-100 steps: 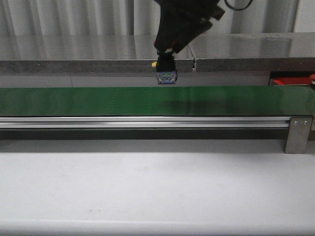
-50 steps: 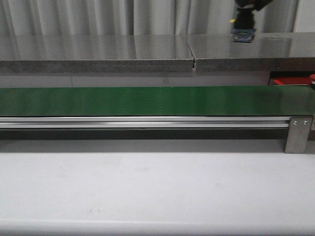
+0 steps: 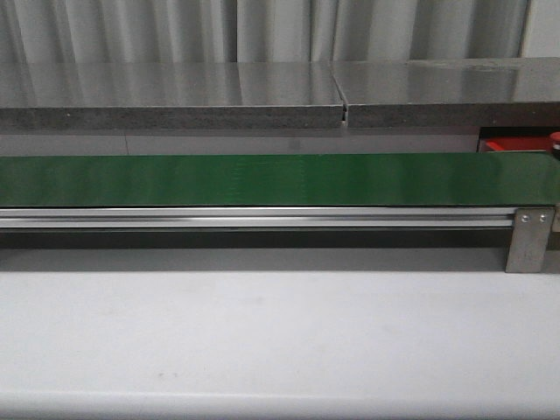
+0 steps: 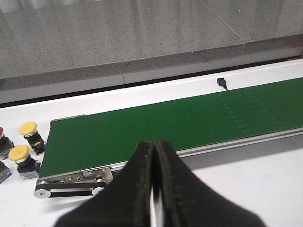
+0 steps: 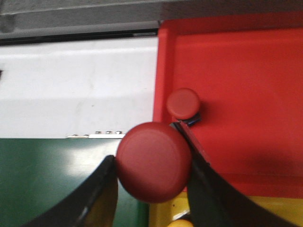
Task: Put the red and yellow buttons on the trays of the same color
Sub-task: 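Carry the red button to the red tray and open the right gripper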
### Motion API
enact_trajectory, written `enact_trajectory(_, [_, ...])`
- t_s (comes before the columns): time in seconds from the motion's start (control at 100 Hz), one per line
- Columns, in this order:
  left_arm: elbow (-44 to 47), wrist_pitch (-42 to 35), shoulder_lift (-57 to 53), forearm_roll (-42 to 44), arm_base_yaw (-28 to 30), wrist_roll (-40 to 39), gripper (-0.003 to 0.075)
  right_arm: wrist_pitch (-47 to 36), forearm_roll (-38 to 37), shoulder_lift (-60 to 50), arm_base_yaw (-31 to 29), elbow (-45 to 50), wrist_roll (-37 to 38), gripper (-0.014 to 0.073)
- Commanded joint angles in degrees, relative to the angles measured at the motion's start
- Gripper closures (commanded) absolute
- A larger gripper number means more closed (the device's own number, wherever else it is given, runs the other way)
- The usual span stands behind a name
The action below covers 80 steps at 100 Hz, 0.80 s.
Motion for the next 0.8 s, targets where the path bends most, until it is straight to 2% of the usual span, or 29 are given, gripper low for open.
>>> enact_trajectory(0.0, [-1.33,-4.12,0.50,-1.04,-0.44,-0.42,0.0741,-3.27,1.93,-0.38,-1.99,-1.12,1.38,0.0429])
enact_trajectory(0.79, [-1.33,-4.12,0.50,-1.04,-0.44,-0.42,0.0741,-21.11,7.90,11.54,-3.02,-1.12,3.06,0.0429])
